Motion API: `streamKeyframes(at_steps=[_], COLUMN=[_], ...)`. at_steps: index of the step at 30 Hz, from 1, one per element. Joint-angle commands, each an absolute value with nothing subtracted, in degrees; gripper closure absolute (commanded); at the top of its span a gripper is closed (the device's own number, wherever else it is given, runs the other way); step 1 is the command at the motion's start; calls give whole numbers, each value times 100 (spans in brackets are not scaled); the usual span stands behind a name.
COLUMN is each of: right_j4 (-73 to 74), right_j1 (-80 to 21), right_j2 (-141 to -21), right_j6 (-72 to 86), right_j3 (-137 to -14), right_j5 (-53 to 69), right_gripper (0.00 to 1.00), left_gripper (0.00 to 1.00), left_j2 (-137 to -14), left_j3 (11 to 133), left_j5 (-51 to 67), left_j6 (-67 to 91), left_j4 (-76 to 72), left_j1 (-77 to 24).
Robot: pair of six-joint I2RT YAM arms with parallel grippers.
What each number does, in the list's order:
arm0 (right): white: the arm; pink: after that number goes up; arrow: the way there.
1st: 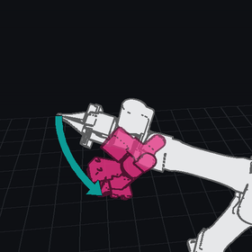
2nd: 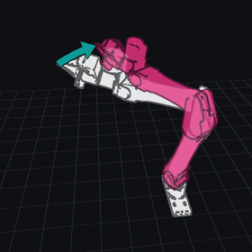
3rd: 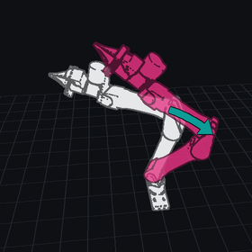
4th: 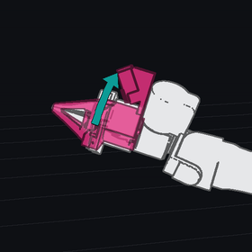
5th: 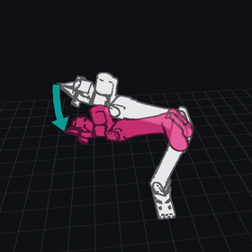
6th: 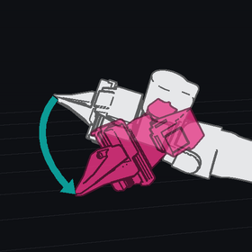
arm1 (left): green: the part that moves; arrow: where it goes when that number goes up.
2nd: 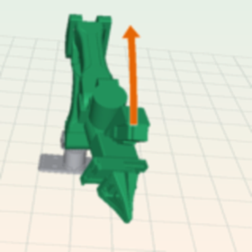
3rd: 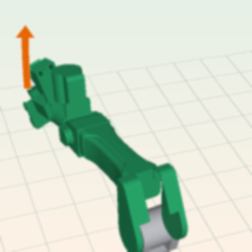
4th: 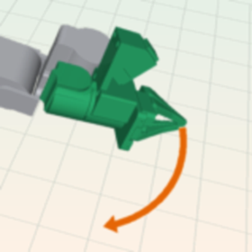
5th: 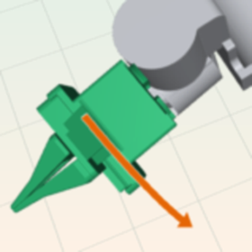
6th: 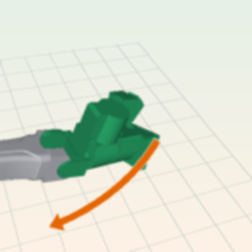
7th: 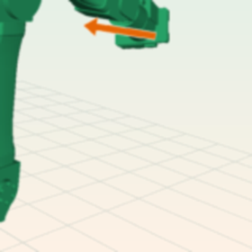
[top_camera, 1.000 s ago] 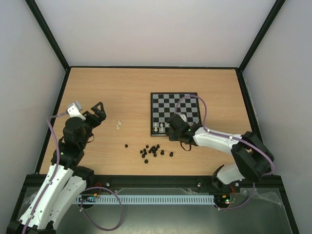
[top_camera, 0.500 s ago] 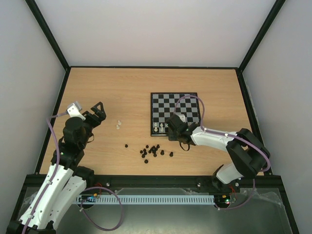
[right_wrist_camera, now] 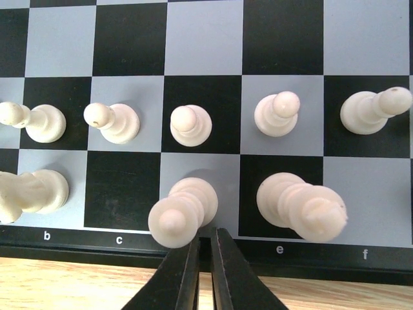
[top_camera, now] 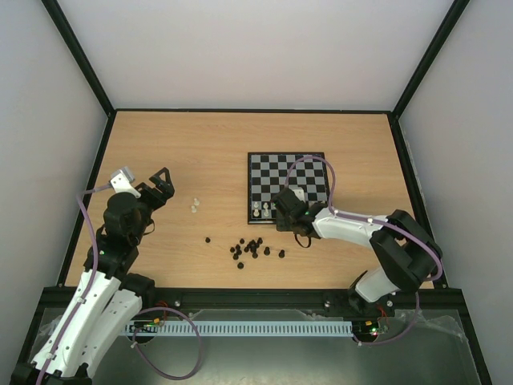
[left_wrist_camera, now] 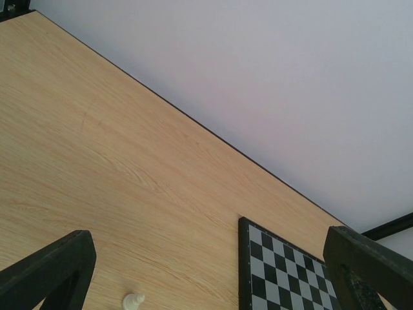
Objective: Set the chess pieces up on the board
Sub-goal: Adjust the chess piece on the chessboard, then pick up the chess piece at the center of the board.
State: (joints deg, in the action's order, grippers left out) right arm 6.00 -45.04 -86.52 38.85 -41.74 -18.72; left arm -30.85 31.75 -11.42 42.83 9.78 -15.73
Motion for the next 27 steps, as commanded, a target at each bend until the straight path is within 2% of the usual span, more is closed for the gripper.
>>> streamKeyframes(at_steps=[1,4,11,13,16,21,27], right_j4=[829,1036,1470,1487,1412,1263,1328], right_j1=[-4528,-4535,-4589,-4607,-4632,-4649,-4910], right_j2=[-8402,-8139,-7327,-7158,-7146,-7694,-9149], right_j6=[3889,3850,3794,3716,3658,3353,3030], right_j3=[-4243,-4228,-4170,-4211,-4352,-4957,-6544], right_j5=[-1890,-1685,-1333,-1122,-892,-462,-88], right_gripper=[91,83,55,41,0,1,1], left_gripper=[0,1,0,0,0,0,1], left_j2=[-3094,-3089,-3132,-3156,-3303,-3577,-3813], left_j3=[3094,3094,3102,3100,3131,3197,3248], left_j5=[-1187,-1194,-1218,-1242,-1272,-1390,-1431], left_j6=[4218,4210,4217,4239,4245,4268,4386], left_j4=[888,888,892,908,937,1008,1151], left_j1=[-1541,-1546,-1546,-1542,-1544,-1534,-1362])
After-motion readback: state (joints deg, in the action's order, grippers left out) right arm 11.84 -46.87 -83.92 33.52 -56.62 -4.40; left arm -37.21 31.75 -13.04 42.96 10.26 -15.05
